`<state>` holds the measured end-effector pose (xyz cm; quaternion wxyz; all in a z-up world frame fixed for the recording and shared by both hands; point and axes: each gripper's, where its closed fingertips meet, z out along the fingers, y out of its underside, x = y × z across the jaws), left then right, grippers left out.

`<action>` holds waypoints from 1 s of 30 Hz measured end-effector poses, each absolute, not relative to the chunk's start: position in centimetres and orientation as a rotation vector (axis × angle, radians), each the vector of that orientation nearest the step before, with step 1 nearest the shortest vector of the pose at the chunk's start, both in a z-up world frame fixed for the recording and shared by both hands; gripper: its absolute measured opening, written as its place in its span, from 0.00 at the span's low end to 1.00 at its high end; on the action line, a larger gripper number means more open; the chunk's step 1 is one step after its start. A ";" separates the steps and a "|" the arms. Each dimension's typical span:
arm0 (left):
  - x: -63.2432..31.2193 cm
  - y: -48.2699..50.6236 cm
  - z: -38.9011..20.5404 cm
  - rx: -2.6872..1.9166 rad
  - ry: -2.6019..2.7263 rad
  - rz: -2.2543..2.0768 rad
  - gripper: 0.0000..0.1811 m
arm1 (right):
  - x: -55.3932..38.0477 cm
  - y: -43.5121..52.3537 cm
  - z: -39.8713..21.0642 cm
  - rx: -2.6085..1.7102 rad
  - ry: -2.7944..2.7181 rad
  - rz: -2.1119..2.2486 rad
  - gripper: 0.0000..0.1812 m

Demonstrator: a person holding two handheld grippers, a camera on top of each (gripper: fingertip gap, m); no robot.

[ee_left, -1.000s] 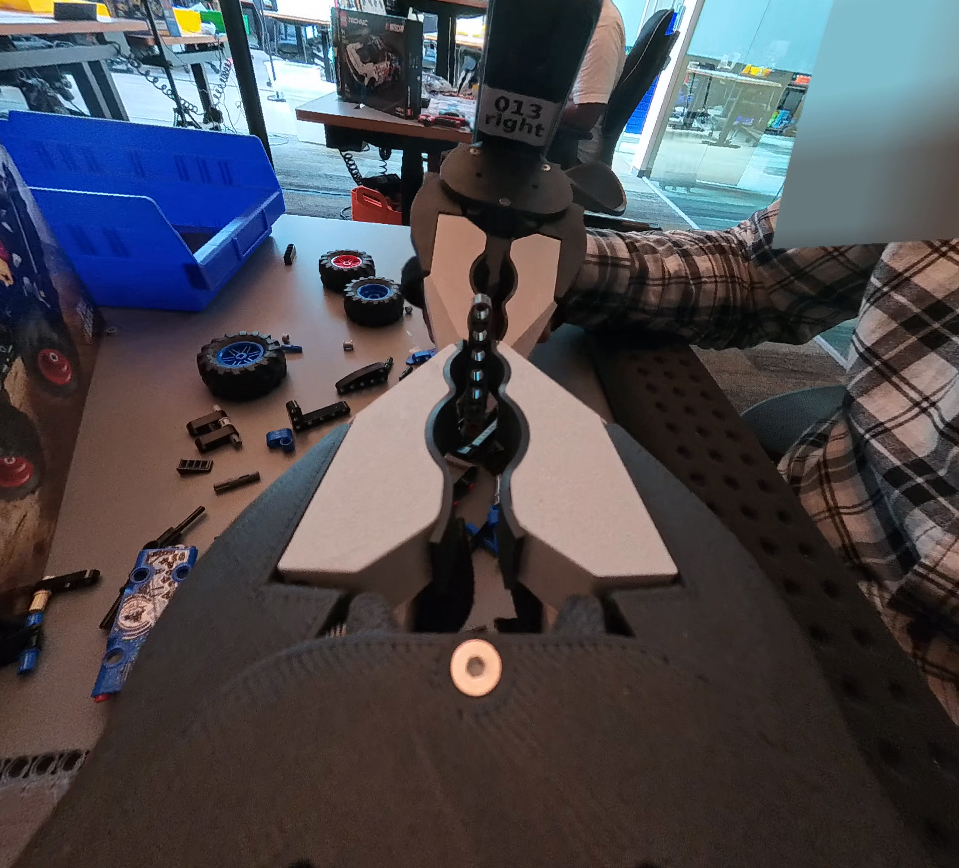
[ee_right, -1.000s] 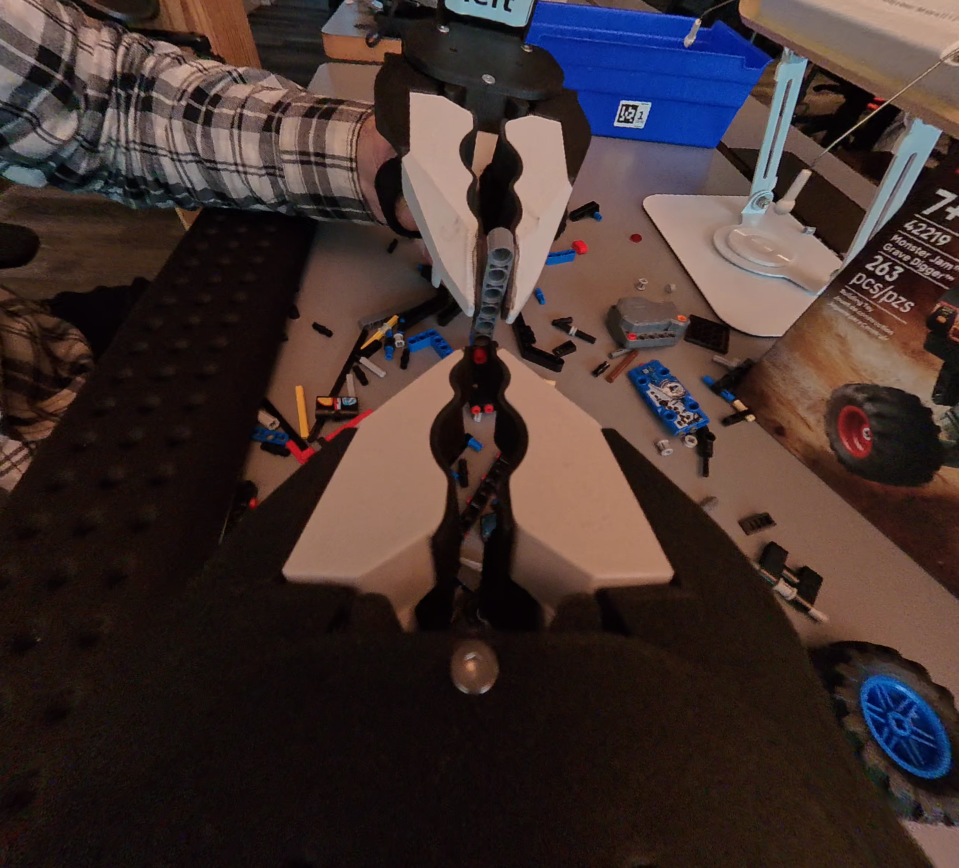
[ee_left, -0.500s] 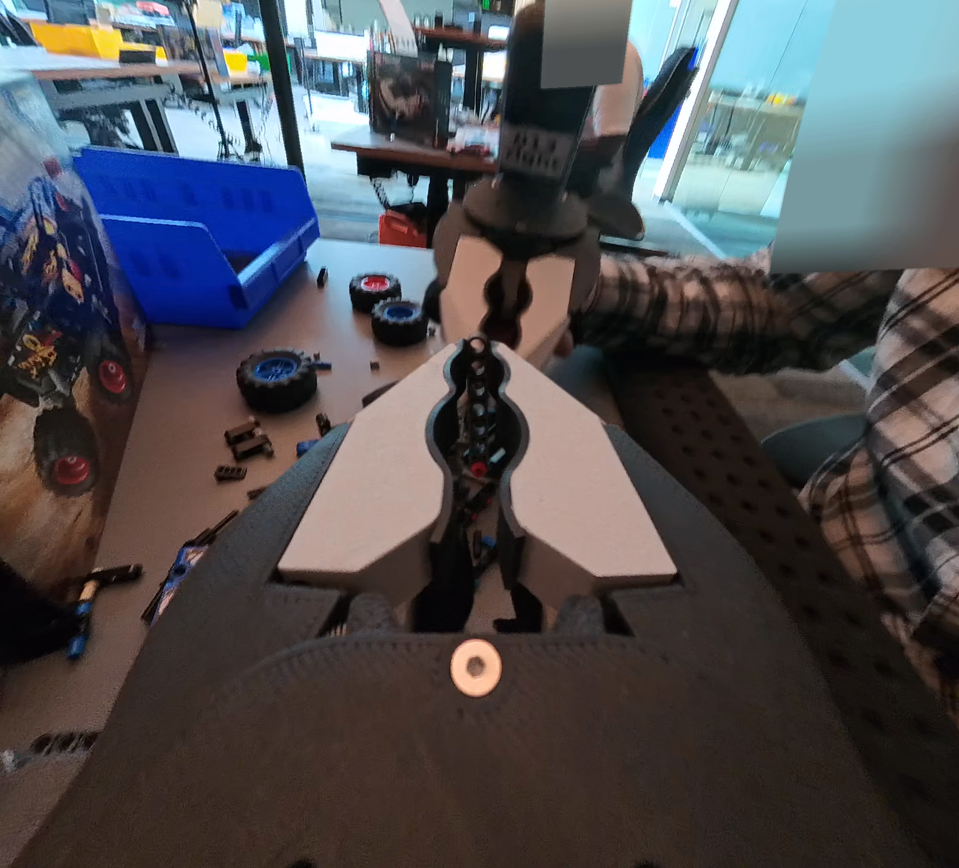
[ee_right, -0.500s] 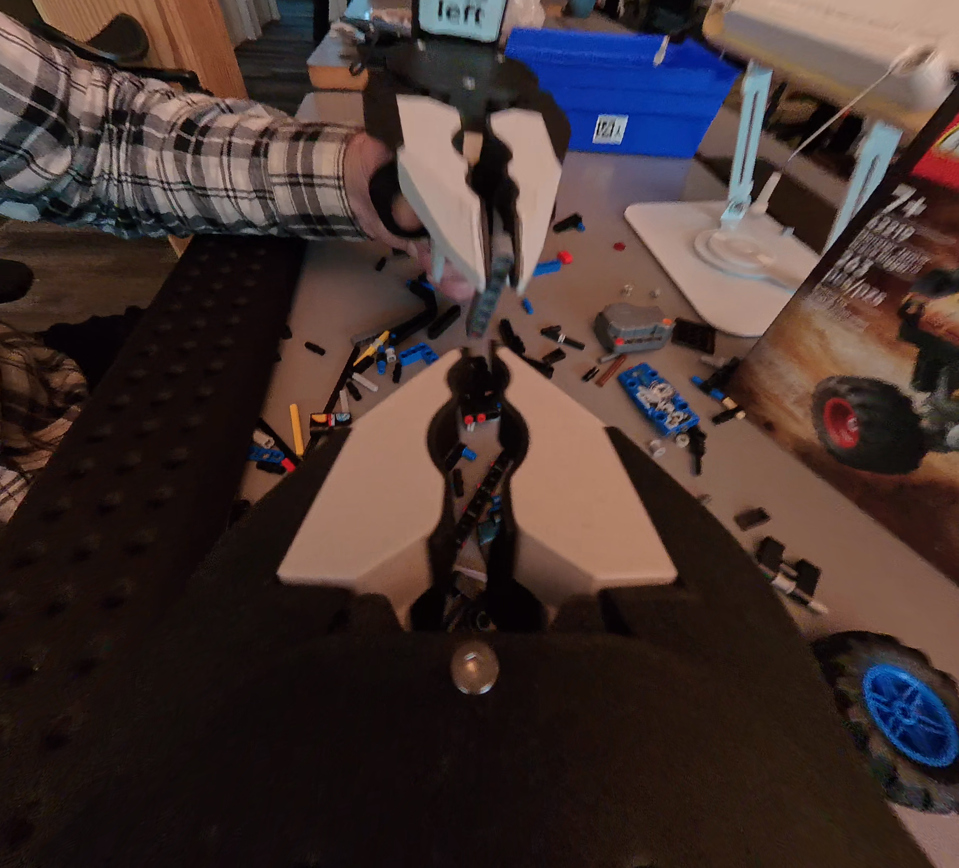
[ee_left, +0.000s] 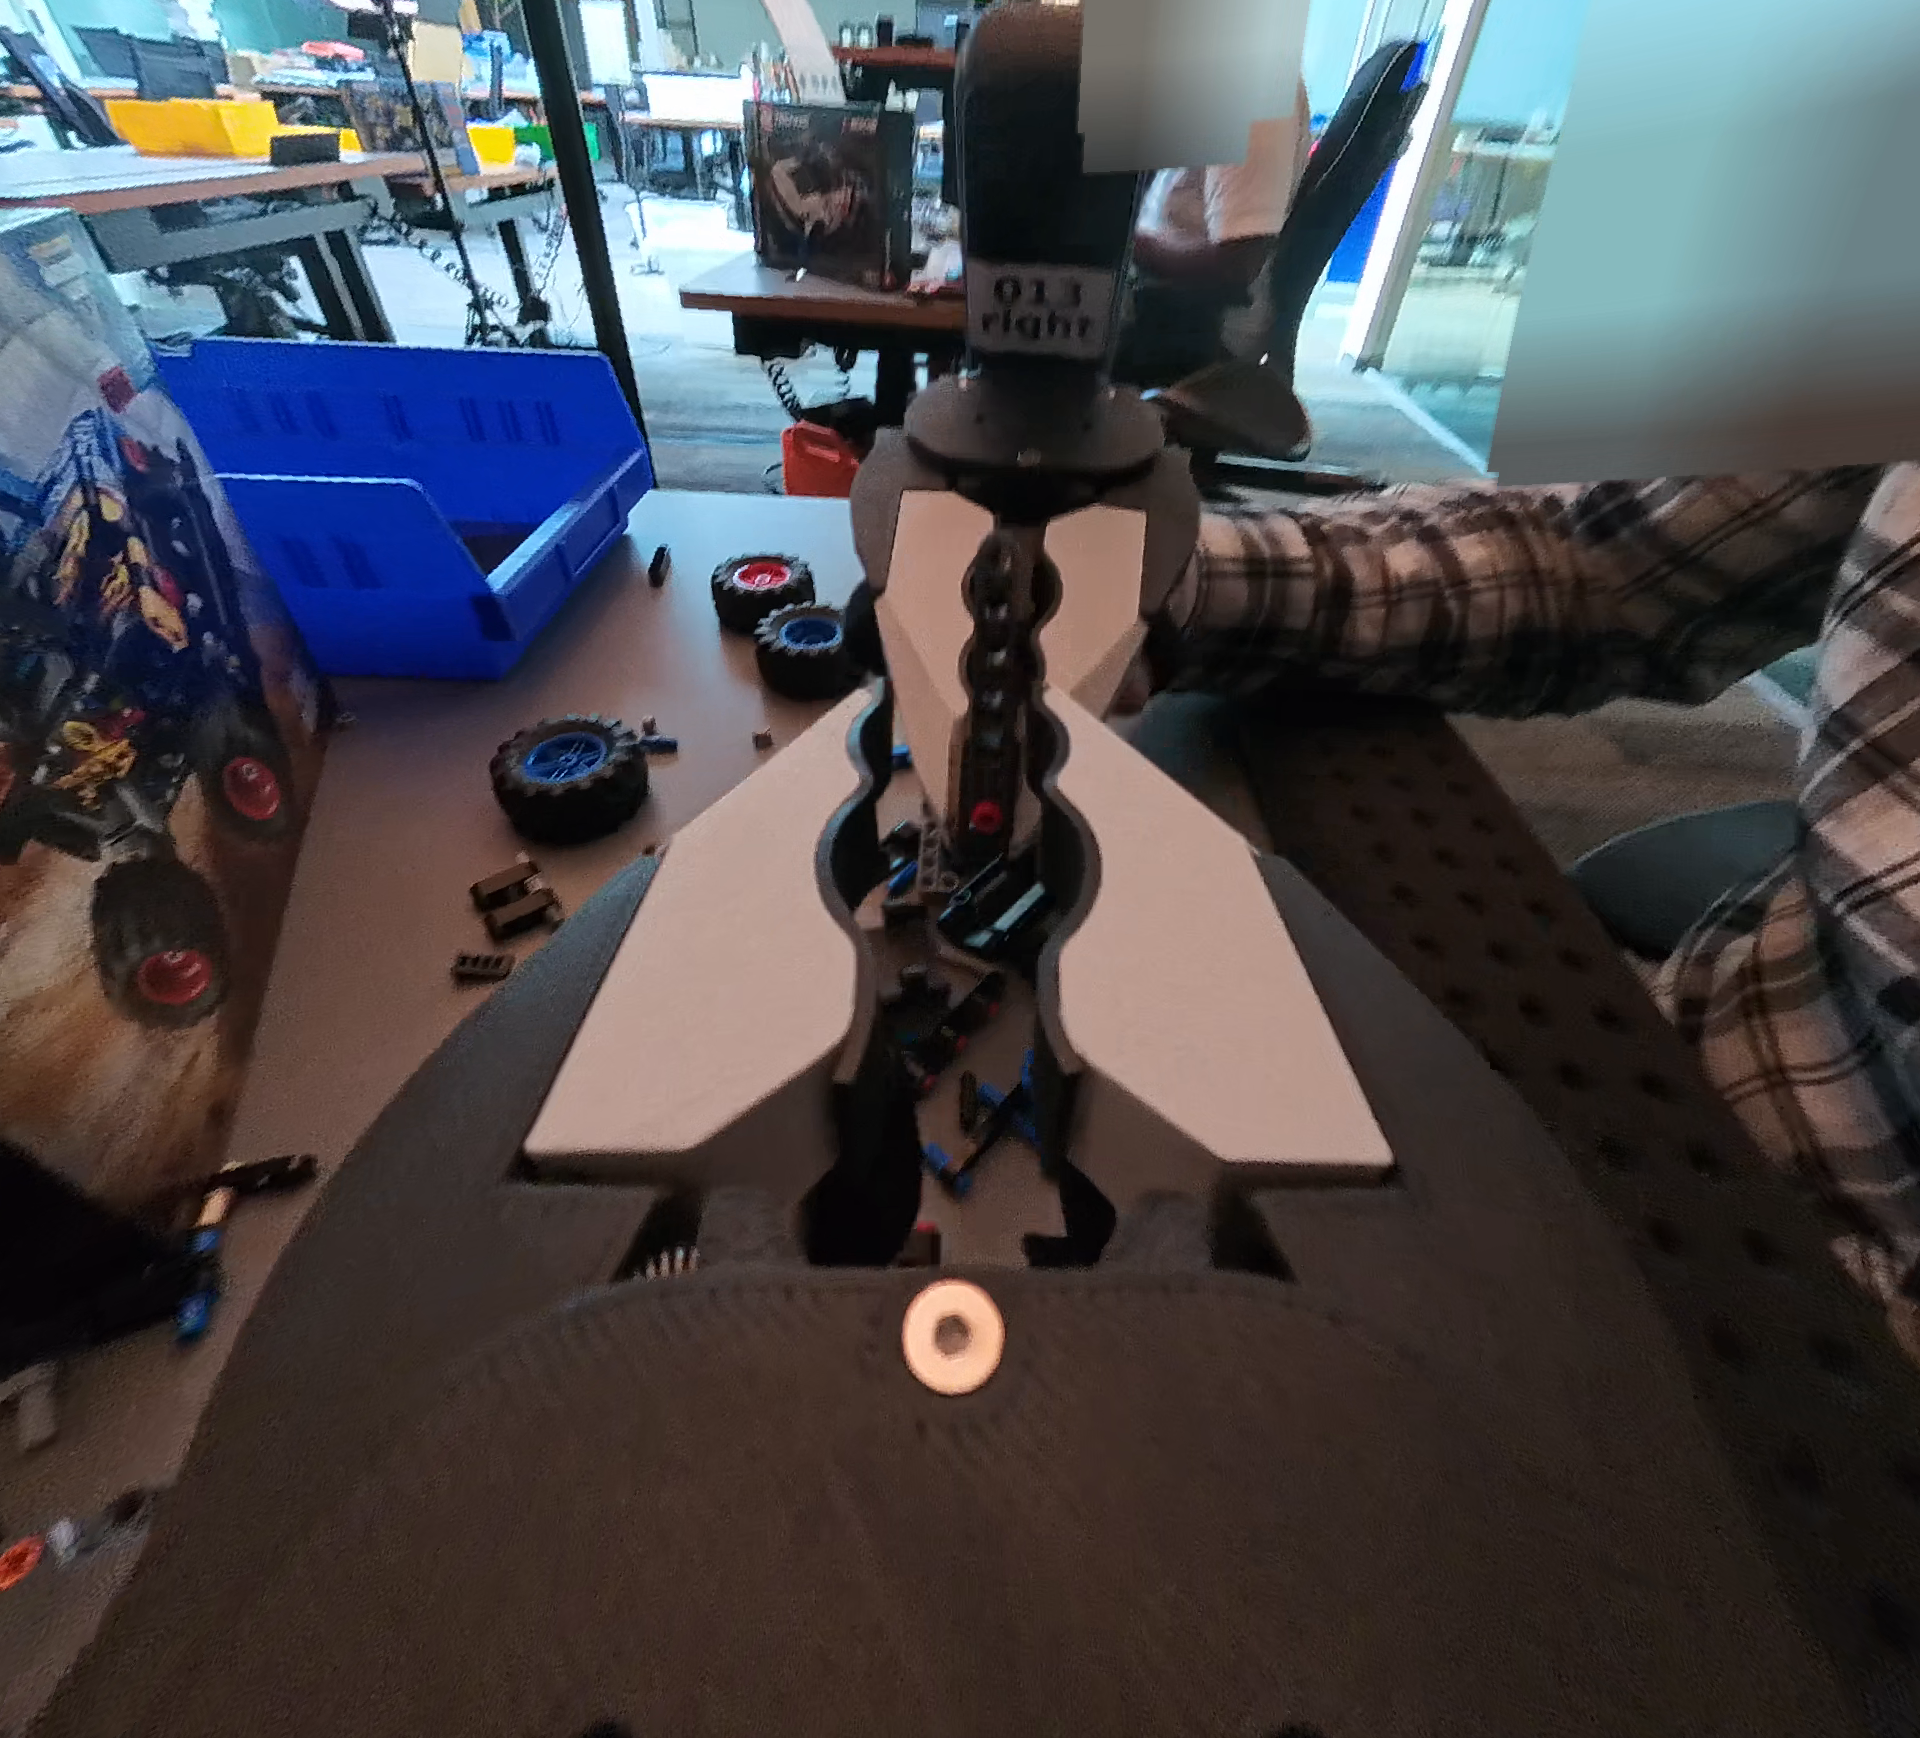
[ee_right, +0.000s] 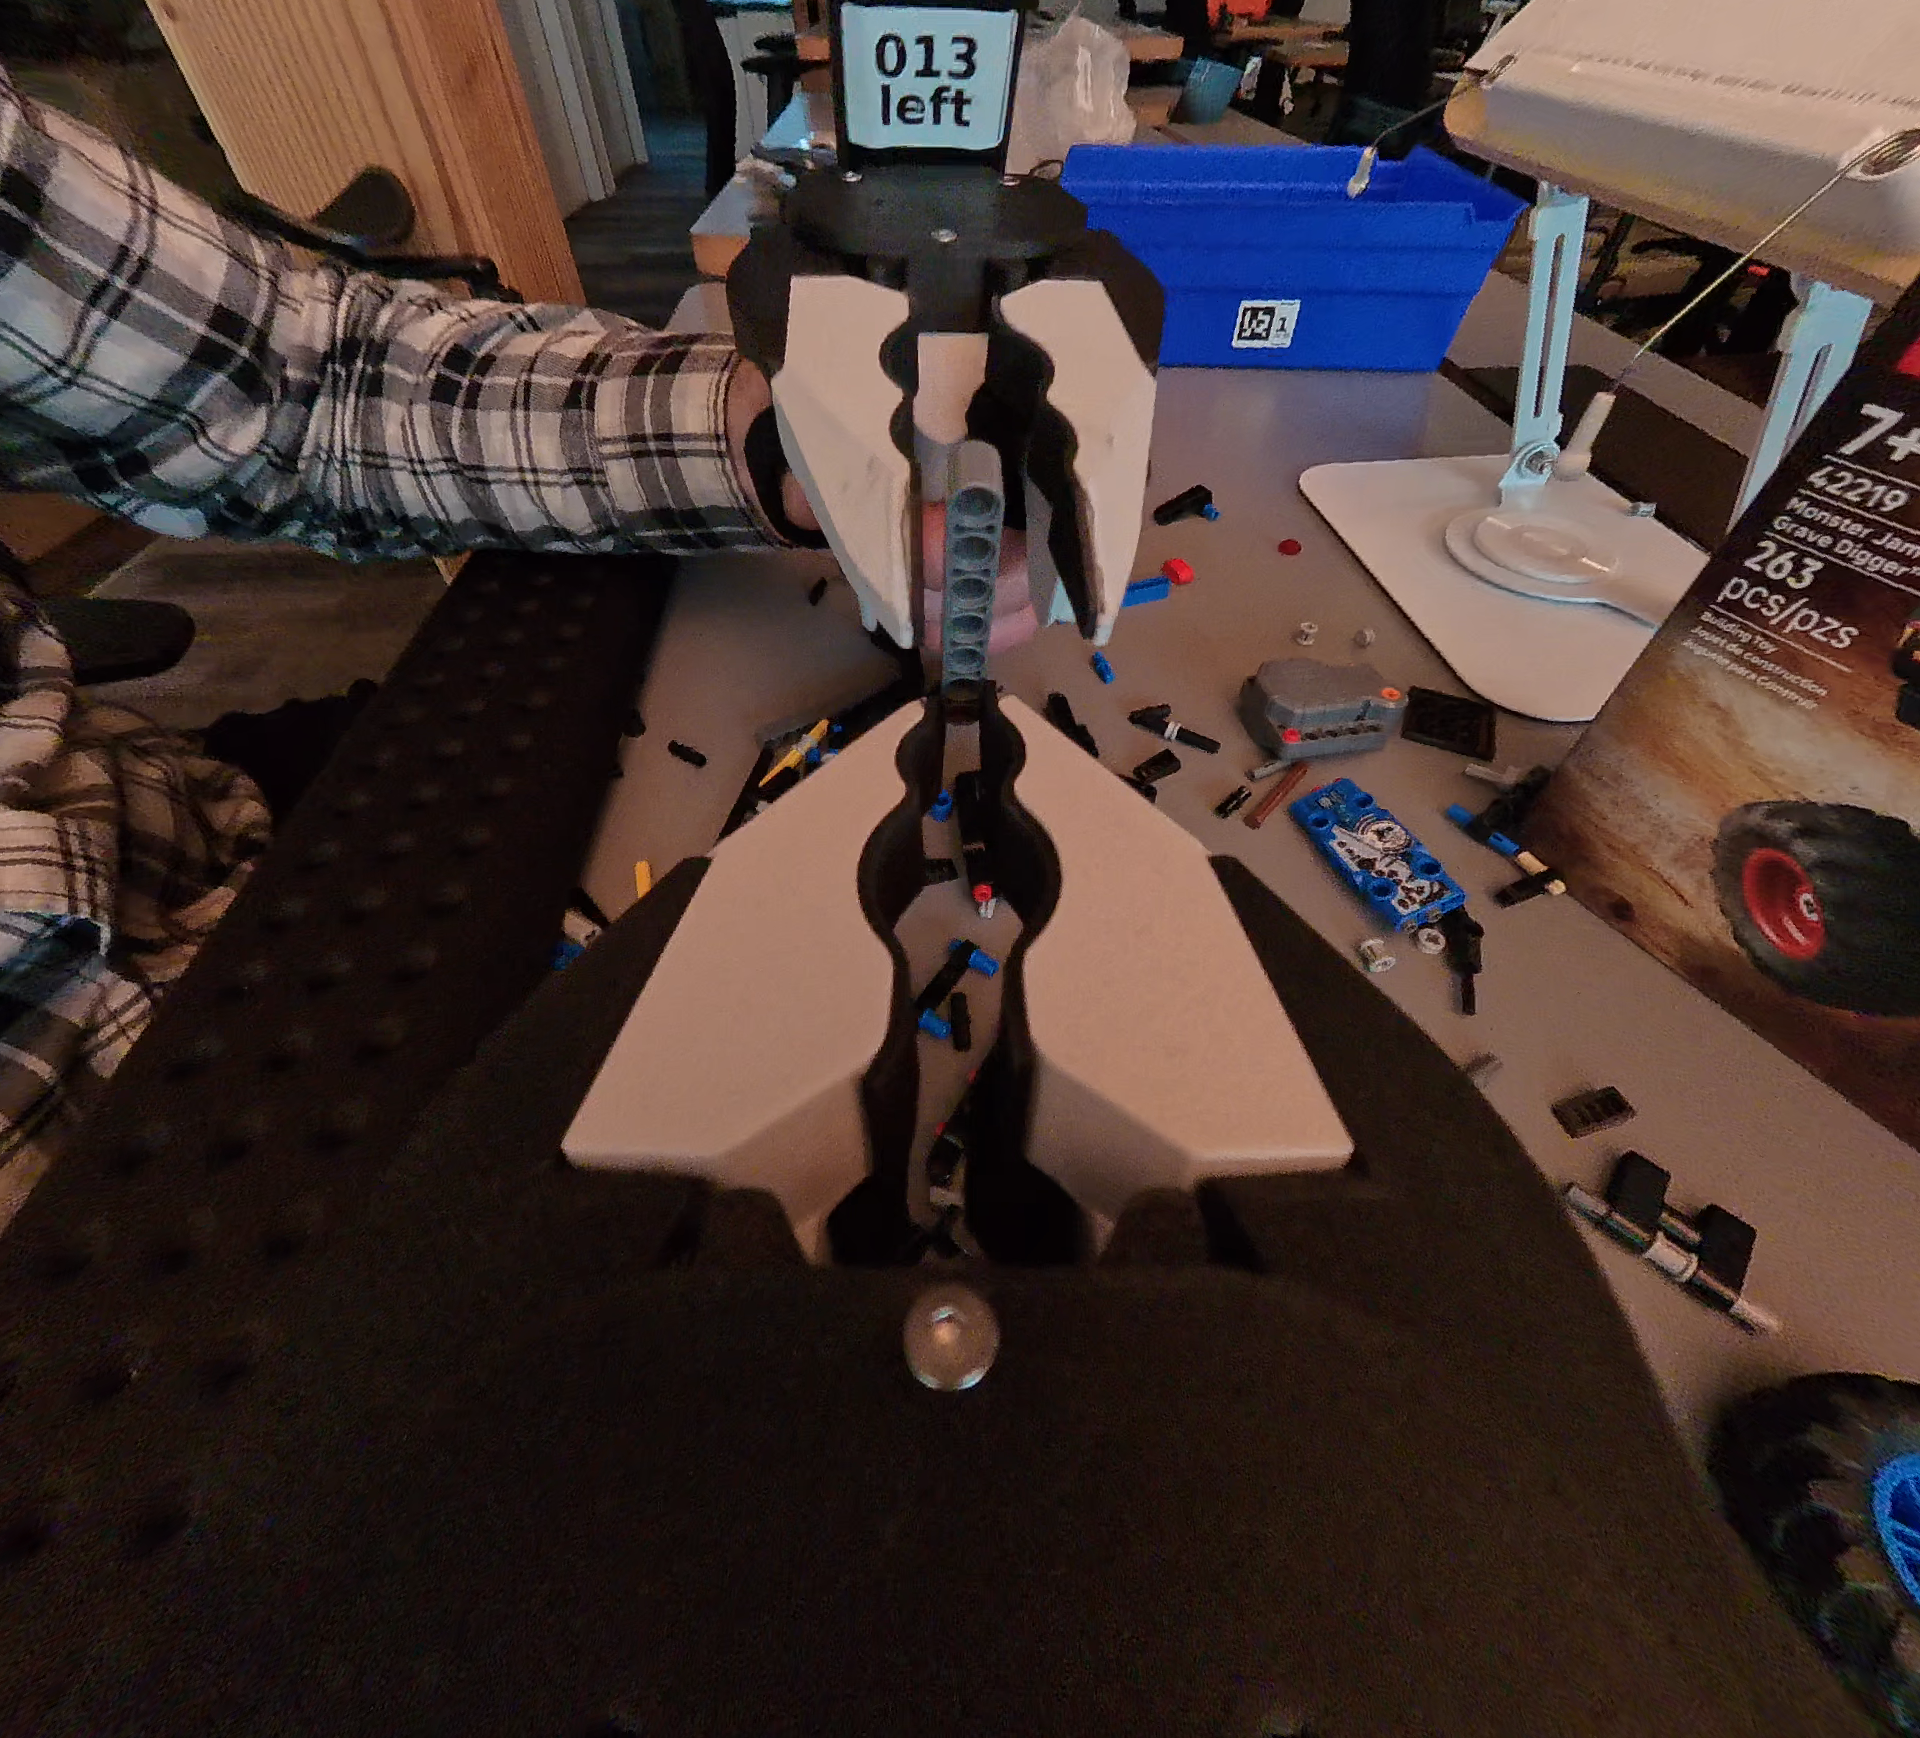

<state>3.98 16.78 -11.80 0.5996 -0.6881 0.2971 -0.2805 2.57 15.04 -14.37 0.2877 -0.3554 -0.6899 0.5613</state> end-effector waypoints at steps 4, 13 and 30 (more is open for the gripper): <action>3.5 16.7 -12.9 -1.631 0.748 -0.553 0.09 | 2.5 15.4 -14.3 -0.968 -1.828 1.502 0.02; 3.8 16.9 -12.9 -1.634 0.764 -0.482 0.02 | 2.5 16.1 -13.9 -0.970 -1.795 1.477 0.05; 3.4 16.5 -13.1 -1.659 0.822 -0.382 0.04 | 2.9 16.6 -12.9 -0.973 -1.734 1.568 0.02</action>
